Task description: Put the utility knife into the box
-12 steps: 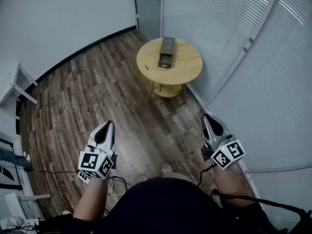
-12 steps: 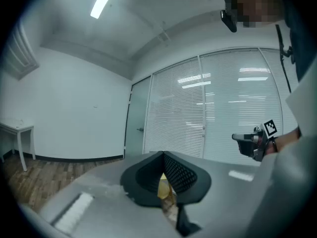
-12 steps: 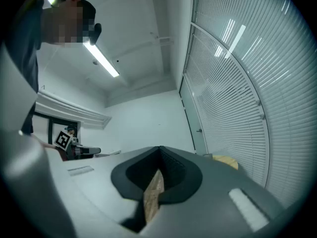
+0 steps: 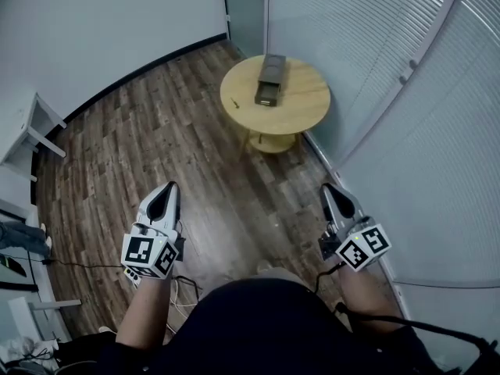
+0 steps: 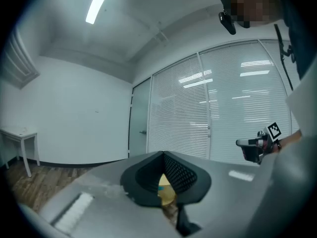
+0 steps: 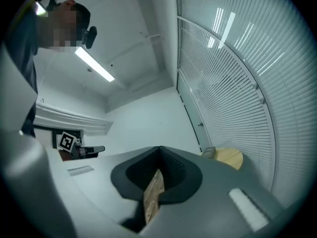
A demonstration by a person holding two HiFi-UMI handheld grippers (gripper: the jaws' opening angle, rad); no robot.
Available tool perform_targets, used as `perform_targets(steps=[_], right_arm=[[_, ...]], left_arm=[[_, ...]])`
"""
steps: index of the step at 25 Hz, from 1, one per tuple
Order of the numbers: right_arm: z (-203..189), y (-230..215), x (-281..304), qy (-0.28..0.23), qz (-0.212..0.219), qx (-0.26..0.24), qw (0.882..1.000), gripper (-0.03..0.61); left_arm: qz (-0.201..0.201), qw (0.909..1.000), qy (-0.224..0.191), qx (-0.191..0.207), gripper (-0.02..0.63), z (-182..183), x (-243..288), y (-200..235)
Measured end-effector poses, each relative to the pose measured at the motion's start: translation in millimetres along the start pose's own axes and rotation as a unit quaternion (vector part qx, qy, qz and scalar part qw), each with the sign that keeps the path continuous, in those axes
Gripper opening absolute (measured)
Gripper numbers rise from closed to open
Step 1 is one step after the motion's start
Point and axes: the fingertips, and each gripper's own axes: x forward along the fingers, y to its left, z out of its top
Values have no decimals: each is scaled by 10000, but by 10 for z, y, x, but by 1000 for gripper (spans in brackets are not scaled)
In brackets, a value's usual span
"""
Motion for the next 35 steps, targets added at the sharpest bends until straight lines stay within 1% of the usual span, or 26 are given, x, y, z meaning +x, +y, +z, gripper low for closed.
perform_targets(steps=[3,5,7,9,11,14,18,23,28,32,35], right_arm=[[36,-165,77,-124,112,122,9998,6],[10,-271,167,-37,197,145,9997,6],[-23,-362,262,85,220,215,9995,6],[-35,-408,346,144,220,268,9993,6],[-37,-426,449,160,263,261,9992,6],[-36,-470,643,170,286,221,9992,6],[-60,-587,878,222,136,136,9996,6],[-81,-752,1249,336,-71,75,9994,6],[-35,-858,1720,345,-291,11,9990,6],[-90,-906,2128,416,-373,168,9983,6],[-96,-906,2411,446,-421,179,9980,6]], left_arm=[[189,9998,0,13,3,13,78,6],[327,9995,-15,7,3,-6,98,-4],[382,9992,51,109,3,-65,120,-52],[309,9987,164,361,3,-114,157,-113],[241,9982,175,530,3,-100,231,-99],[136,9983,42,560,3,-16,448,26],[-289,9980,-106,552,3,4,808,105],[-347,9990,4,293,3,-109,1258,487],[-348,9991,-43,233,3,-42,1701,971],[-253,9996,28,151,3,-22,2030,1326],[-312,9995,-17,57,3,25,2199,1532]])
